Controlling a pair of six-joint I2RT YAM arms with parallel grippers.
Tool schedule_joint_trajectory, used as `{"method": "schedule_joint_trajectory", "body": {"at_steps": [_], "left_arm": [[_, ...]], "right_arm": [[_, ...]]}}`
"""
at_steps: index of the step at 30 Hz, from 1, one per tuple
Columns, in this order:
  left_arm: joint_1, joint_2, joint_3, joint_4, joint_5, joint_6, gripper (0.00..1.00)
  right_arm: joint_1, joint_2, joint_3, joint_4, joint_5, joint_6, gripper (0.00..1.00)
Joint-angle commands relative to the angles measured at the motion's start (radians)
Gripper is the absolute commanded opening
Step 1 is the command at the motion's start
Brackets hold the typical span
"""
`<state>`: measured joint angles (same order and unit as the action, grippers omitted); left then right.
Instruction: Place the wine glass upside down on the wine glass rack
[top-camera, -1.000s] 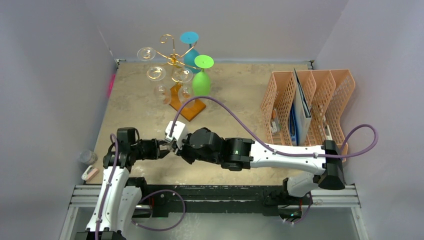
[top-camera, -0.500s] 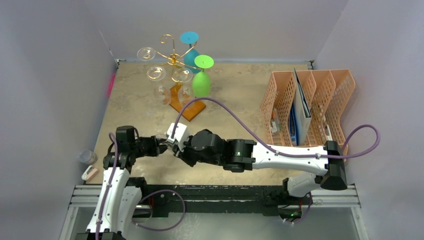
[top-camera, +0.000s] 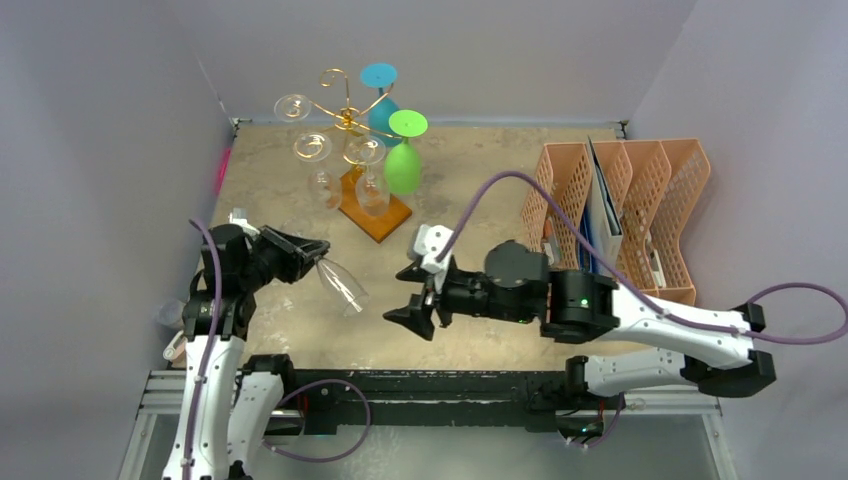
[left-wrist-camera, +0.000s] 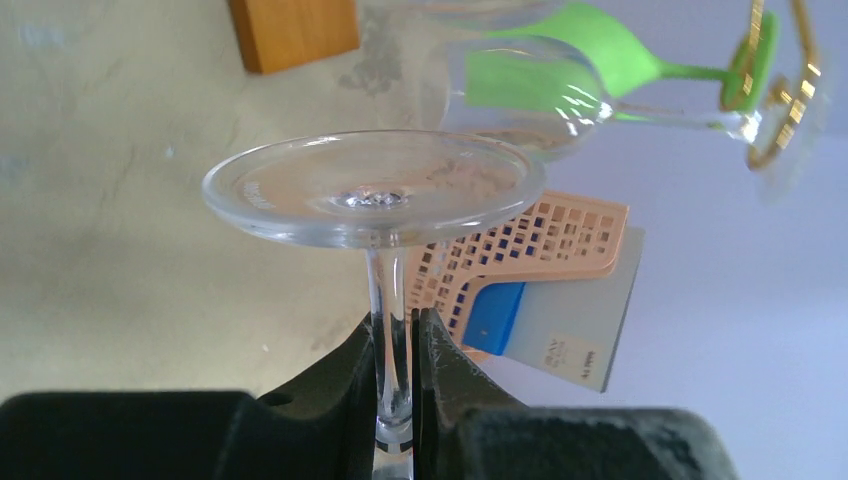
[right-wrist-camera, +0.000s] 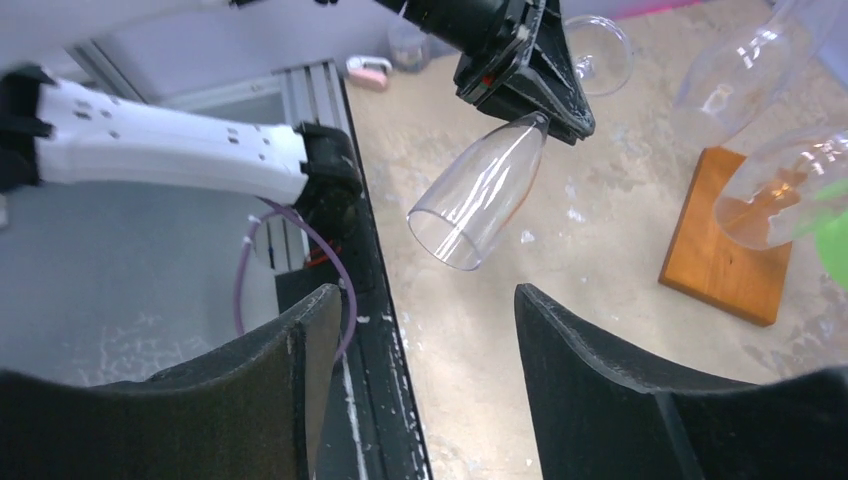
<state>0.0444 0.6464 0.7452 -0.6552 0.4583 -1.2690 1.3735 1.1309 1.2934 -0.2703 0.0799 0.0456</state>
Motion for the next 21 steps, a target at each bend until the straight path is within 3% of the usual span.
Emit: {"method": "schedule_joint_trajectory", "body": {"at_steps": [1,9,16,21], "left_arm": [[-0.002,-0.061,0.059,0.095,-0.056,0.323,0.00],[-0.001,-0.244,0.041,0.274,0.040,0.628,0.00],[-0.001,-0.234,0.110,0.415,0.431,0.809,0.00],[-0.006,-0.204,0.151,0.450,0.567,0.861,0.00]], "right_arm": [[-0.008,-0.021,0.038,0.024,0.005,0.061,0.68],[-0.011,0.076,0.166,0.064,0.034,0.173,0.69],[-0.014,0.156,0.243,0.124,0.074,0.219,0.71],[-0.037,0.137,0.225,0.228,0.058,0.169,0.74]]}}
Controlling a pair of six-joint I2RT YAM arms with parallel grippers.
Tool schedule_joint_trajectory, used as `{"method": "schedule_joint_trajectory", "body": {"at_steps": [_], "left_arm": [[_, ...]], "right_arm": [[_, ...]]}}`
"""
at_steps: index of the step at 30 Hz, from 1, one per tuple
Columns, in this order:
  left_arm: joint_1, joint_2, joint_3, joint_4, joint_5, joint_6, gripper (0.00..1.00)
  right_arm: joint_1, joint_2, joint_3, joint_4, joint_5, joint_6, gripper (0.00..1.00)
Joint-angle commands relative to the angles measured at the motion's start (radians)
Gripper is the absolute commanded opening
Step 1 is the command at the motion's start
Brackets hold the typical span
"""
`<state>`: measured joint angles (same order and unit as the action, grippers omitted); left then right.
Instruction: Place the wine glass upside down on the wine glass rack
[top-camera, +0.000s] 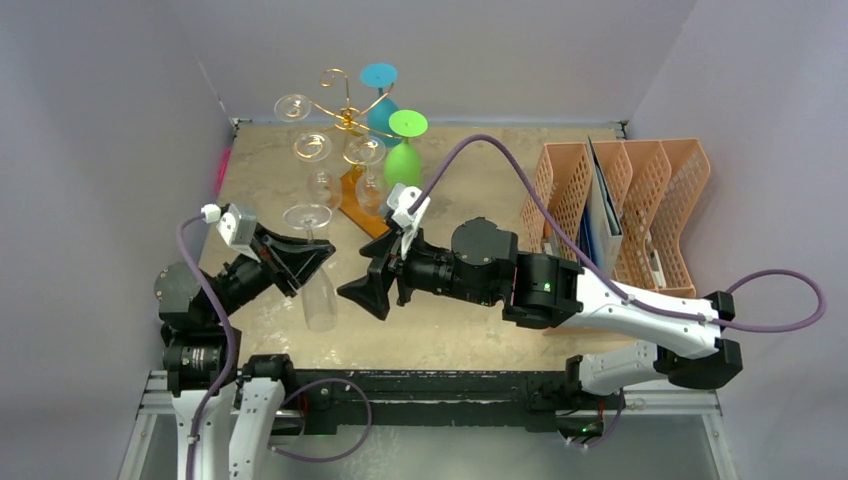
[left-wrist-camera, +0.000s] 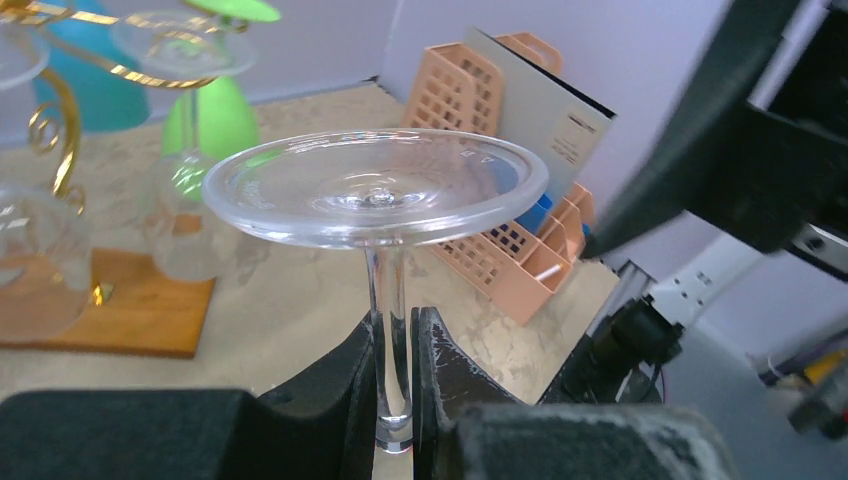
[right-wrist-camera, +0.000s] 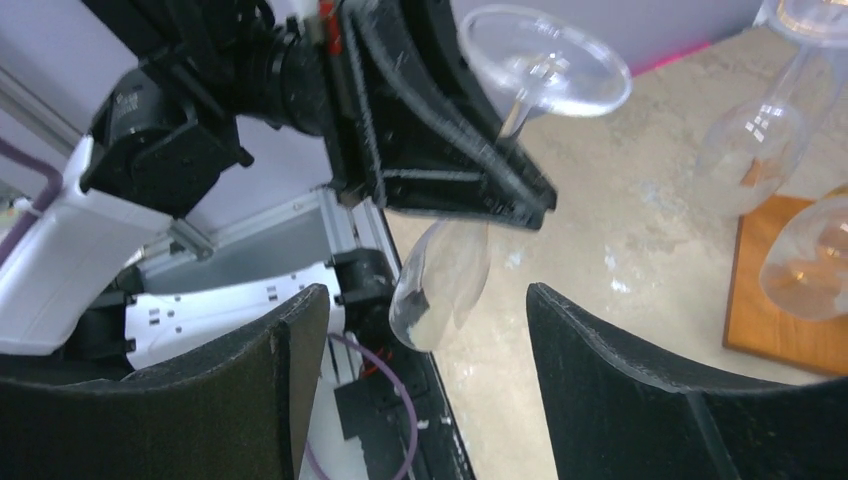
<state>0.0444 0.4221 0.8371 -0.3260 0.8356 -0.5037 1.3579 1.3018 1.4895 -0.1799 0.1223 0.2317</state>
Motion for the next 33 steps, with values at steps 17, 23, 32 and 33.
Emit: {"method": "schedule_joint_trajectory", "body": {"at_steps": [17,23,32,33], "left_arm": [[-0.006,0.143,0.025,0.466,0.240,0.236,0.00],[-0.006,0.161,-0.026,0.590,0.272,0.234,0.00],[-0.006,0.126,-0.066,0.609,0.282,0.245,0.00],[-0.006,0.123,-0.068,0.607,0.282,0.246,0.00]], "right_arm": [[-0.313,0.060,0.139,0.097,-0.182,0.803,0.72],[-0.316,0.137,0.232,0.052,-0.318,0.863,0.67],[-0.319,0.163,0.204,0.072,-0.370,0.939,0.43],[-0.319,0.168,0.203,0.073,-0.378,0.944,0.42]]}}
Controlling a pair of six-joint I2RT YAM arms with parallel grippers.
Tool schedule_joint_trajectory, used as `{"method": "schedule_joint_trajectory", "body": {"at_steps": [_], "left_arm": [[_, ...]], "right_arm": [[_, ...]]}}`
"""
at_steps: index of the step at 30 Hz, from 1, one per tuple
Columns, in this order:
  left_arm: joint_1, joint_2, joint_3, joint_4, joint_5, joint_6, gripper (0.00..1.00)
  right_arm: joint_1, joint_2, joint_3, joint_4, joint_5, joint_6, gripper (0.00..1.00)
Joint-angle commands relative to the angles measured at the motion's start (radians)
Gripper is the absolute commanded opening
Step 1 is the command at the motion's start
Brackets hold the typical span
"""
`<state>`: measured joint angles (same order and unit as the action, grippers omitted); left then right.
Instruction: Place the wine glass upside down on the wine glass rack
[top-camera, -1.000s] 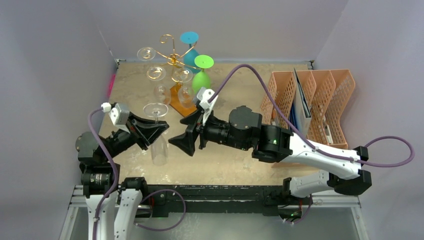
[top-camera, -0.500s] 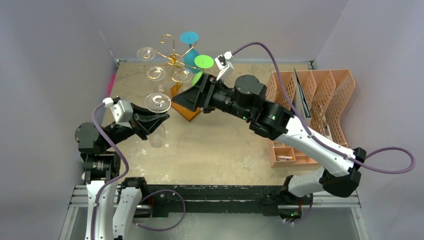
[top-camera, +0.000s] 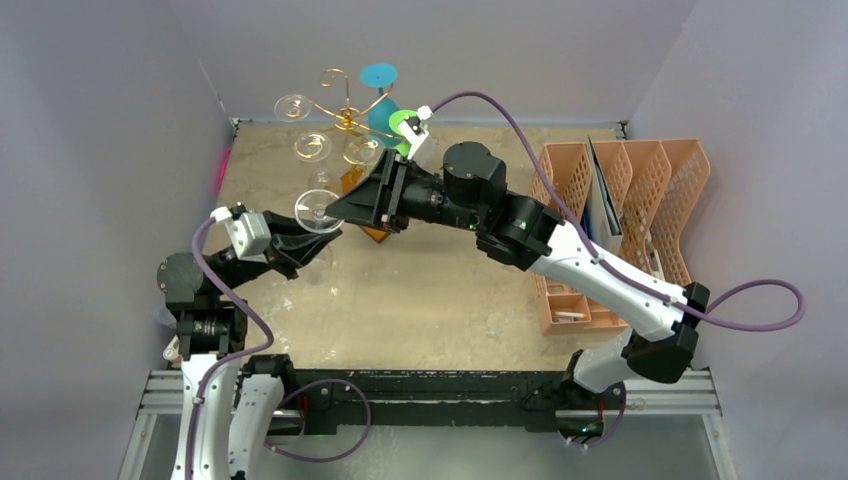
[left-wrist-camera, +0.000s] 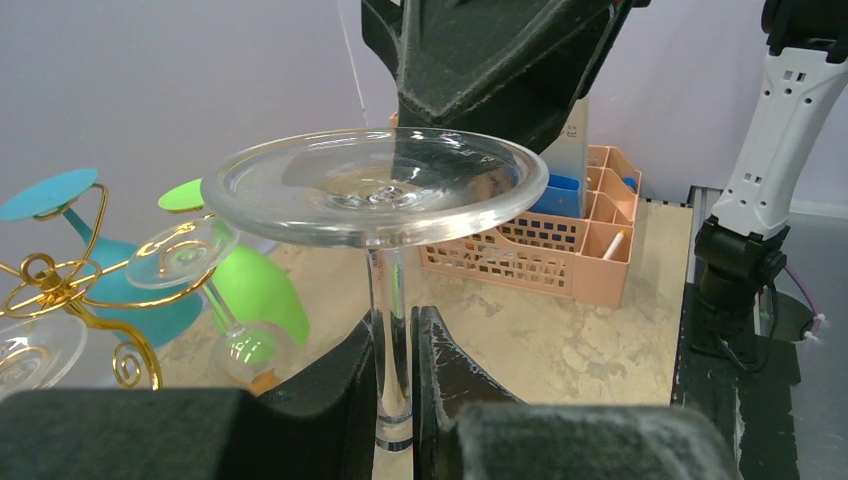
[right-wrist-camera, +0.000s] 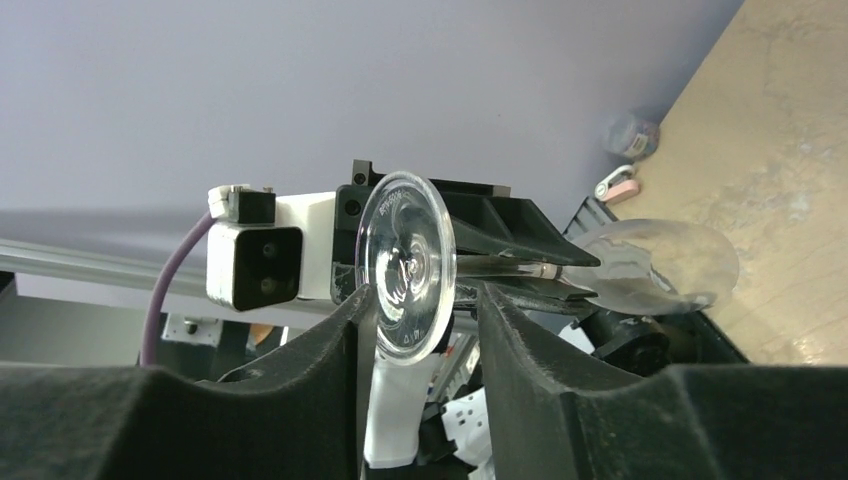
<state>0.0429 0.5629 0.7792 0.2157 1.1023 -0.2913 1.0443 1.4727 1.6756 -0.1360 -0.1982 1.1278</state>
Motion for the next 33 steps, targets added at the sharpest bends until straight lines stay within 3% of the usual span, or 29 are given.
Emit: {"method": "schedule_joint_trajectory", "body": {"at_steps": [1,8,15,18,21,25,29,33], "left_arm": [[-0.005,-0.019,-0.012,0.065,0.015,0.034,0.00],[-0.005,-0.028,-0.018,0.054,0.020,0.030,0.00],[-0.005,-0.024,0.008,-0.010,0.034,0.024,0.00],[-0.005,-0.001,0.026,-0.009,0.044,-0.022,0.10],[-0.005,0.011,0.048,-0.064,0.041,-0.030,0.24],[-0.005,0.007,0.079,-0.221,-0.079,-0.090,0.41],[-0.005,0.011,0.155,-0.550,-0.199,-0.112,0.43],[-0.005,0.030,0.223,-0.755,-0.190,-0.188,0.44]], "right_arm": [[-0.005,0.001,0.017,0.030,-0.066,0.056,0.41],[-0.006,0.014,0.011,0.037,-0.082,0.080,0.30],[-0.013,0.017,0.017,0.026,-0.069,0.081,0.10],[-0.017,0.021,0.026,0.015,-0.061,0.078,0.00],[-0.023,0.024,0.027,0.018,-0.060,0.080,0.00],[-0.032,0.008,0.006,0.022,-0.035,0.084,0.00],[-0.051,-0.013,-0.025,-0.004,0.021,0.070,0.00],[-0.072,-0.016,-0.055,-0.001,0.049,0.066,0.00]]}}
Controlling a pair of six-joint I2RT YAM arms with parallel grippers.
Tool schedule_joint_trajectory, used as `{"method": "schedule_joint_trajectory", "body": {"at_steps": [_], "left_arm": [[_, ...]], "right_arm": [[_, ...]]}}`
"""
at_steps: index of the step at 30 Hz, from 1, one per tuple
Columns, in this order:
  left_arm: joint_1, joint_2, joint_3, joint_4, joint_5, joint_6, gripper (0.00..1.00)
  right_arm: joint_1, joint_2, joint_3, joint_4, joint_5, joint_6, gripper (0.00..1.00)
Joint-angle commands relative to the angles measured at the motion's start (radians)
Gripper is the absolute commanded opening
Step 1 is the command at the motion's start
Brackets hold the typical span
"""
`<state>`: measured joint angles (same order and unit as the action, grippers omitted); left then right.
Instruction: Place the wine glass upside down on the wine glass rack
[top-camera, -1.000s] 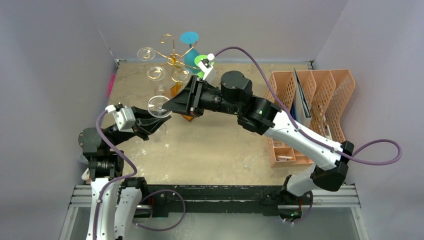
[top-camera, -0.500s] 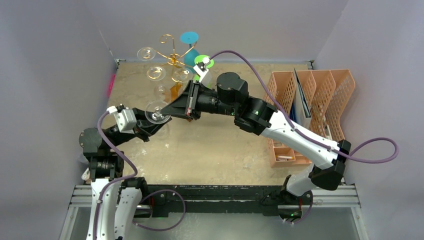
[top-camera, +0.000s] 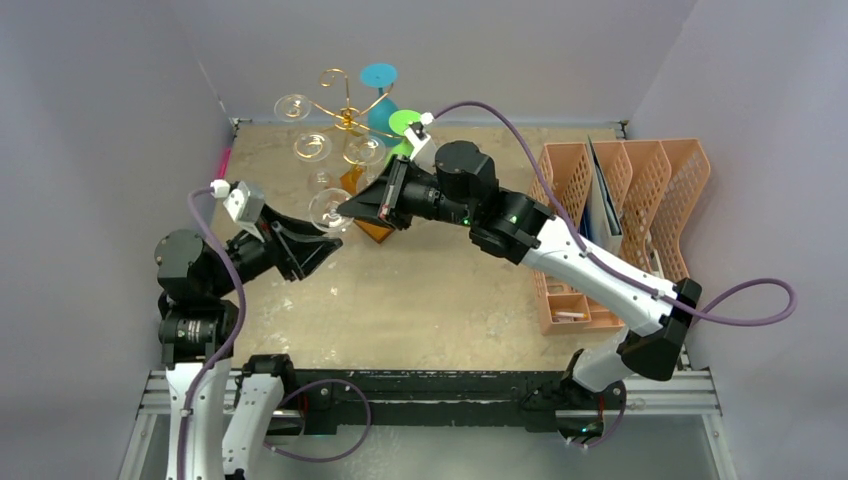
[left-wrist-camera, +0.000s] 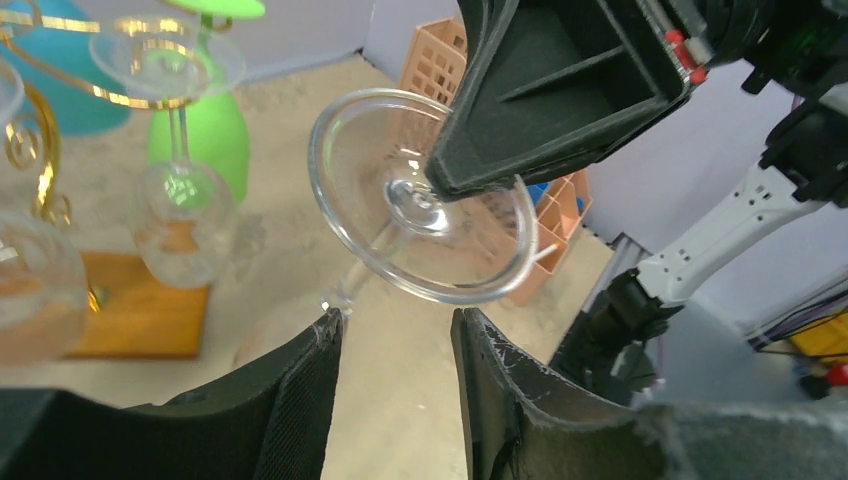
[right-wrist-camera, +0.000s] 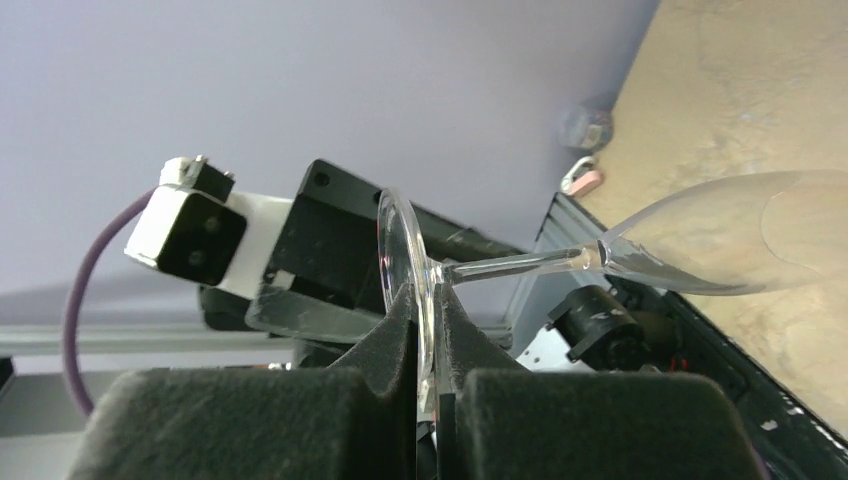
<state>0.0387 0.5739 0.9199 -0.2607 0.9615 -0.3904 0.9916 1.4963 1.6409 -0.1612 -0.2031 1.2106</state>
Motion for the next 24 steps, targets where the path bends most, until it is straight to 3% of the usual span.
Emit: {"method": "schedule_joint_trajectory", "body": {"at_steps": [1,4,11,17,20,24], "left_arm": [[0.000,0.018,0.091,-0.305,-0.056,-0.122,0.44],[0.000,0.000,0.115,-0.361,-0.116,-0.262,0.47],[0.000,0.012,0.108,-0.351,-0.087,-0.513,0.51],[0.000,0.062,0.076,-0.197,-0.083,-0.756,0.51],[-0.001,0.089,0.071,-0.190,-0.088,-0.795,0.51],[0.000,0.107,0.075,-0.134,-0.072,-0.815,0.38]], "right_arm": [[-0.020,-0.038,-0.028,0.029,0.058,-0.016,0.00],[-0.024,-0.038,-0.049,0.035,0.069,-0.023,0.00],[-0.028,-0.054,-0.095,0.065,0.077,-0.048,0.00],[-0.029,-0.070,-0.106,0.078,0.027,-0.088,0.00],[-0.028,-0.087,-0.125,0.089,0.004,-0.102,0.00],[-0.029,-0.103,-0.135,0.083,-0.010,-0.113,0.00]]}}
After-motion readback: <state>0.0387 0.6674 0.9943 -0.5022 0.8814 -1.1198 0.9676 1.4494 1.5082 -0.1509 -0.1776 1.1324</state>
